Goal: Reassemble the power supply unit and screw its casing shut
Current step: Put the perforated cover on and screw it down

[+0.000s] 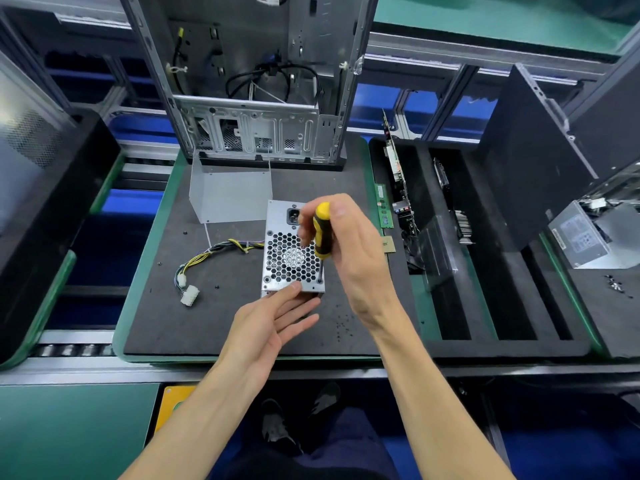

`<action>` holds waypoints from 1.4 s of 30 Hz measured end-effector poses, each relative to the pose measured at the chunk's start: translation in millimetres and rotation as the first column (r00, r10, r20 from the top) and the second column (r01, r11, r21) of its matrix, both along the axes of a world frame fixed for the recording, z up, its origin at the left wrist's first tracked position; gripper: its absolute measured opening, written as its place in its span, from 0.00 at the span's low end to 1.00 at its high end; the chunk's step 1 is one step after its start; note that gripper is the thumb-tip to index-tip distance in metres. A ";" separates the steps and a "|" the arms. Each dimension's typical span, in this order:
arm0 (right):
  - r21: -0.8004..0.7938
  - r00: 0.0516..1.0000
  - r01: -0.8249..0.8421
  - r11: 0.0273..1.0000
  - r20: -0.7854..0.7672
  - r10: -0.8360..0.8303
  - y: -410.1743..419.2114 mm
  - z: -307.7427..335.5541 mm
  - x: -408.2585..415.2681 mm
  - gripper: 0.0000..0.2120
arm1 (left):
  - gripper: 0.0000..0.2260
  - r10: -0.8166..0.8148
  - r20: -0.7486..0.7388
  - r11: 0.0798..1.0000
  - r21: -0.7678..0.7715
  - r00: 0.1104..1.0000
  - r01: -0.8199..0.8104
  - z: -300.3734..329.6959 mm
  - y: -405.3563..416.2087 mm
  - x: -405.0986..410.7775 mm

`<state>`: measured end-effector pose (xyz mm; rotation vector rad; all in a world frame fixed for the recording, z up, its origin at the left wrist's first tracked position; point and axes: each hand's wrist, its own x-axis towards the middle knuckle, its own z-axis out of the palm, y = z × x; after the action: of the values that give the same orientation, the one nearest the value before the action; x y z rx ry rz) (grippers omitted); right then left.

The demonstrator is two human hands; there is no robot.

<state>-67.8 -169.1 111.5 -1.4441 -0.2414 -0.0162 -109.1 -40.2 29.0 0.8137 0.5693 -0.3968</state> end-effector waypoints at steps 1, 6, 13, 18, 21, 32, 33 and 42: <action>0.011 1.000 -0.010 1.000 0.007 0.010 1.8 -0.1 -0.5 0.05 | 0.21 0.000 0.004 1.000 -0.002 1.000 0.000 0.5 -0.1 -0.1; -0.017 0.998 -0.007 1.000 0.056 0.008 6.6 0.7 -0.7 0.07 | 0.24 0.005 0.008 1.000 -0.006 1.000 -0.005 1.1 -0.3 -0.2; 0.031 0.999 -0.011 0.999 0.039 0.010 4.3 2.5 0.1 0.03 | 0.23 0.011 -0.002 1.000 0.001 1.000 -0.011 1.1 -1.0 0.5; 0.008 0.999 0.003 1.000 0.047 -0.003 3.3 1.5 2.6 0.11 | 0.20 0.005 -0.002 1.000 0.002 1.000 -0.005 1.3 -0.1 0.2; 0.027 1.000 0.017 0.999 0.025 -0.017 1.6 1.8 4.0 0.15 | 0.18 0.004 -0.017 1.000 0.004 1.000 -0.004 0.7 0.0 0.4; 0.001 0.999 -0.040 0.999 -0.029 0.040 2.4 4.6 10.4 0.17 | 0.18 -0.012 -0.012 1.000 0.000 1.000 0.012 0.6 0.2 1.5; 0.007 0.999 -0.039 0.999 -0.036 0.039 2.5 5.3 10.2 0.16 | 0.18 -0.013 -0.014 1.000 0.000 1.000 0.013 0.6 0.4 1.3; 0.020 1.000 -0.026 0.999 -0.008 0.026 2.6 5.6 11.9 0.08 | 0.17 -0.023 -0.006 1.000 -0.008 1.000 0.023 0.1 1.6 1.3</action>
<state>-55.9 -166.6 117.1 -1.4214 -0.2527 0.0085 -107.8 -38.6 29.1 0.8127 0.5640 -0.4224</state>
